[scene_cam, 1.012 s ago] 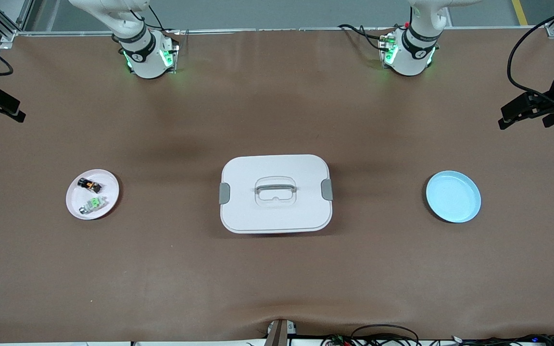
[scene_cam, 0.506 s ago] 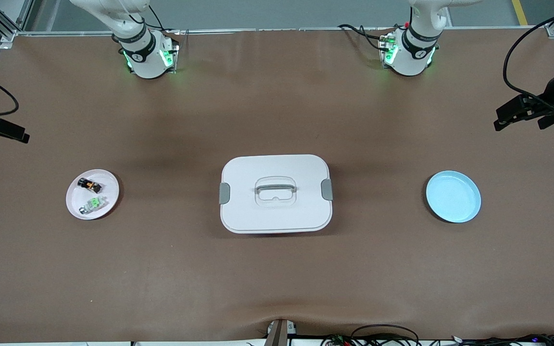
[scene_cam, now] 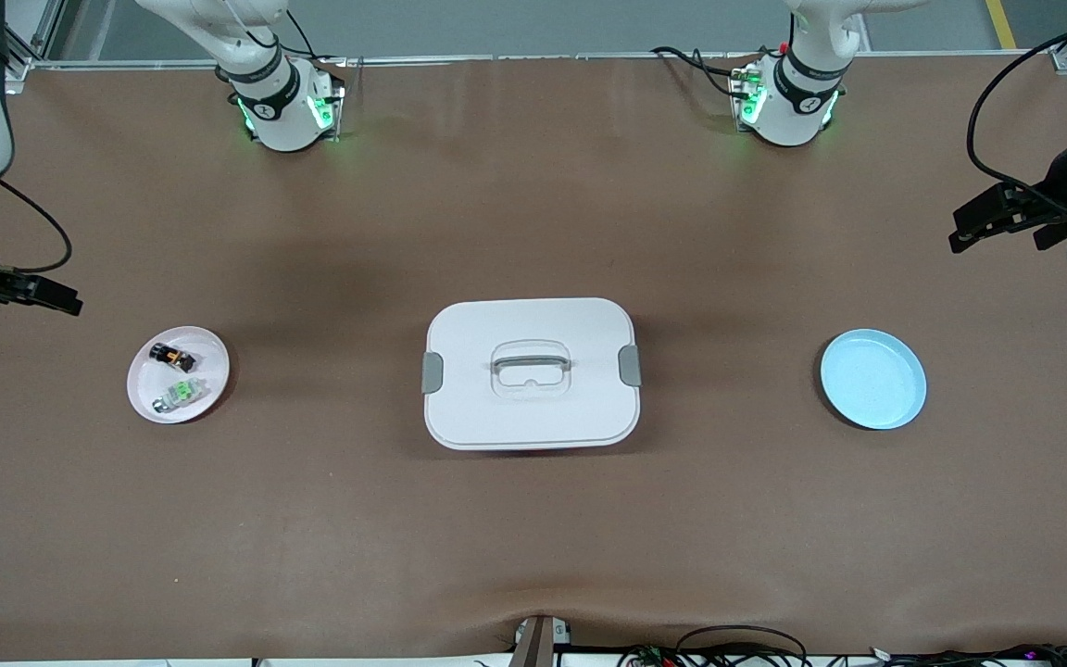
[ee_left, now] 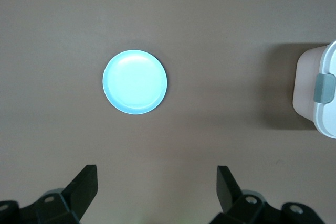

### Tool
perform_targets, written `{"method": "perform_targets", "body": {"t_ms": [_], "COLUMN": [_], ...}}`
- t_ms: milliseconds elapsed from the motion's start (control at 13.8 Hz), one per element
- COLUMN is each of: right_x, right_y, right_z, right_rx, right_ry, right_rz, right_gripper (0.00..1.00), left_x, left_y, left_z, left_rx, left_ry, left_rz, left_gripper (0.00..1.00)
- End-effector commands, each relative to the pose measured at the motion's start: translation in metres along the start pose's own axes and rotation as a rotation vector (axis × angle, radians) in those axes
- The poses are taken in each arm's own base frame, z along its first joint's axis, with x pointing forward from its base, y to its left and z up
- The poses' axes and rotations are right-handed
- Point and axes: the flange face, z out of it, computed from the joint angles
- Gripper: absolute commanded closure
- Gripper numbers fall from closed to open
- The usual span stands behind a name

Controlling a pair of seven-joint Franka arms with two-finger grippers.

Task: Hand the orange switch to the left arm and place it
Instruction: 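Lower the right gripper over the orange-and-black switch on the white plate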

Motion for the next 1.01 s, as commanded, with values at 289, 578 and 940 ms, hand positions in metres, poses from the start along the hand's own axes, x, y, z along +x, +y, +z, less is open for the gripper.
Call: {"method": "perform_targets", "body": {"t_ms": [289, 578, 940], "right_x": [0.005, 0.004, 0.009], "right_y": [0.013, 0.013, 0.017], "right_z": [0.078, 0.122, 0.177], "right_rx": [-0.016, -0.009, 0.002], "right_ry": [-0.033, 0.006, 0.034], "right_rz": [0.018, 0.02, 0.028], "right_gripper": [0.0, 0.0, 0.0], "left_x": [0.0, 0.0, 0.0], "left_y": [0.001, 0.001, 0.001], "left_z": [-0.002, -0.002, -0.001], "left_rx": [0.02, 0.02, 0.02], "left_ry": [-0.008, -0.009, -0.011], "left_rz": [0.003, 0.003, 0.001], "left_gripper": [0.0, 0.0, 0.0]}}
